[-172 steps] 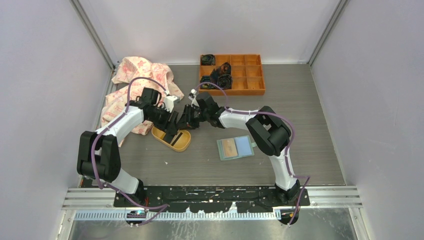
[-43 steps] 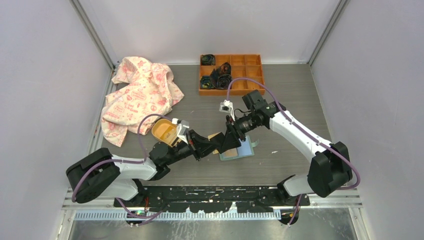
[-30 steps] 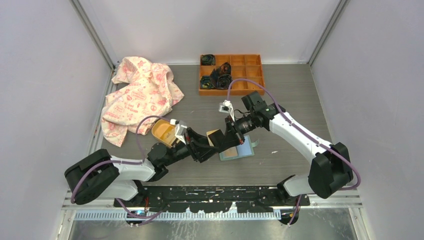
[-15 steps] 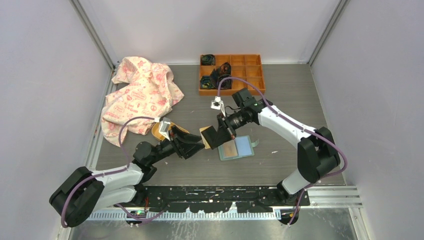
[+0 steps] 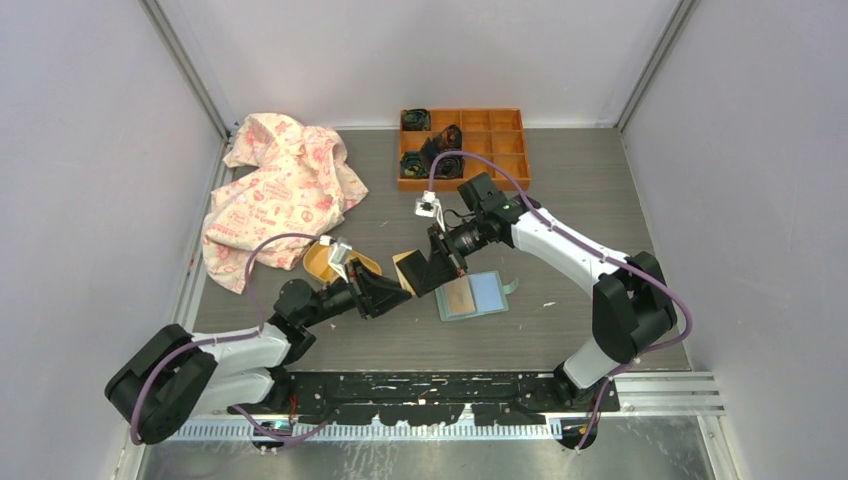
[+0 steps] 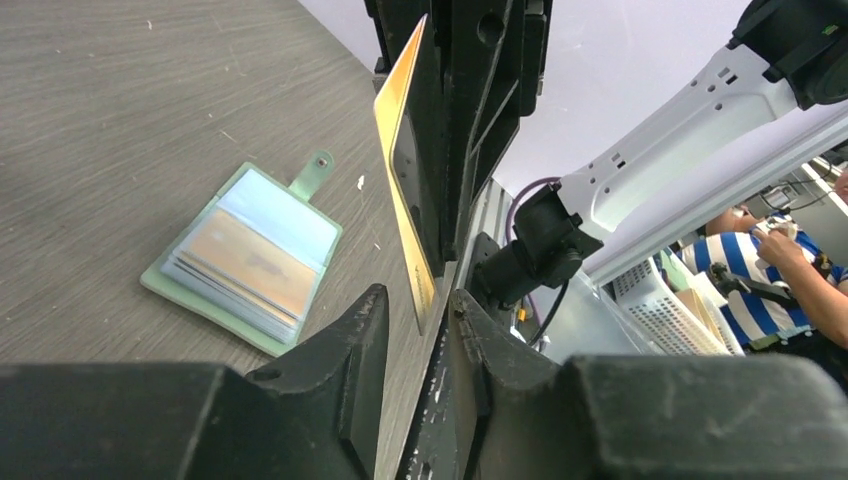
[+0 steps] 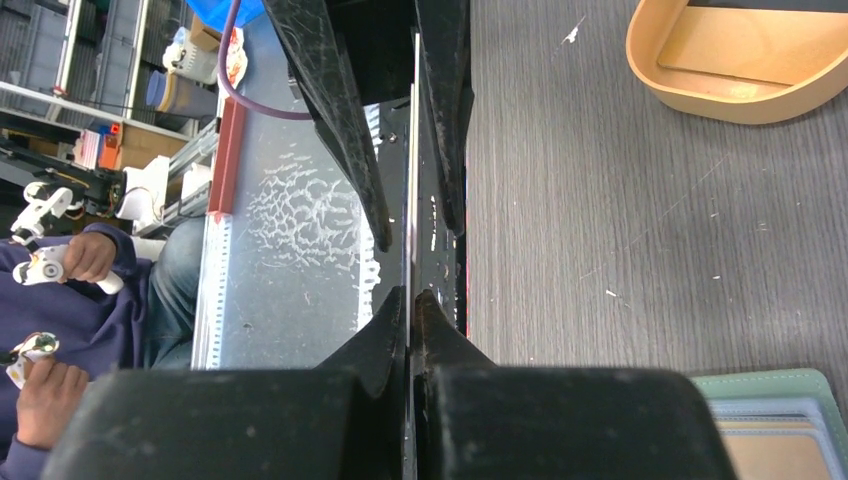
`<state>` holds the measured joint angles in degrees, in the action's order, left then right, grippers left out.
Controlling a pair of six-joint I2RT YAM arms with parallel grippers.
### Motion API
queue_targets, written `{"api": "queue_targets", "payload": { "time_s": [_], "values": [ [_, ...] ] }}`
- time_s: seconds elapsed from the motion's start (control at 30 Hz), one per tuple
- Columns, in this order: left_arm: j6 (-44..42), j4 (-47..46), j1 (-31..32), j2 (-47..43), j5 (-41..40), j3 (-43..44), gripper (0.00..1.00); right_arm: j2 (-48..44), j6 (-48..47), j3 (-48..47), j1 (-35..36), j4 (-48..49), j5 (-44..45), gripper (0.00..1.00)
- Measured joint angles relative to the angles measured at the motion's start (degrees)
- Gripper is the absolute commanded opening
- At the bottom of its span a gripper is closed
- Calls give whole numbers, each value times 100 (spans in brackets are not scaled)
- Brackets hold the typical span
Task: Put the credit cards into the card holder
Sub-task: Place the credit card in the storage box.
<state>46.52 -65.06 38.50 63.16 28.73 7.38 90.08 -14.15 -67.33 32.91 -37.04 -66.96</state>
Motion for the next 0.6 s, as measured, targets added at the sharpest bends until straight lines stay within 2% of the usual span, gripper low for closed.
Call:
{"api": "queue_targets", "payload": {
  "time_s": [0.1,0.2,0.37,0.6],
  "values": [
    [107,-295,0,317,107,11,19,4,0,0,22,0,-4,1],
    [238,-608,0,647,219,52,1,4,-2,0,37,-2,-2,1],
    [404,-1019,-22,977,411,114,0,4,-50,0,11,-35,20,1],
    [422,-1003,-221,721,579,66,0,4,-240,-107,22,-92,-66,1]
  ]
}}
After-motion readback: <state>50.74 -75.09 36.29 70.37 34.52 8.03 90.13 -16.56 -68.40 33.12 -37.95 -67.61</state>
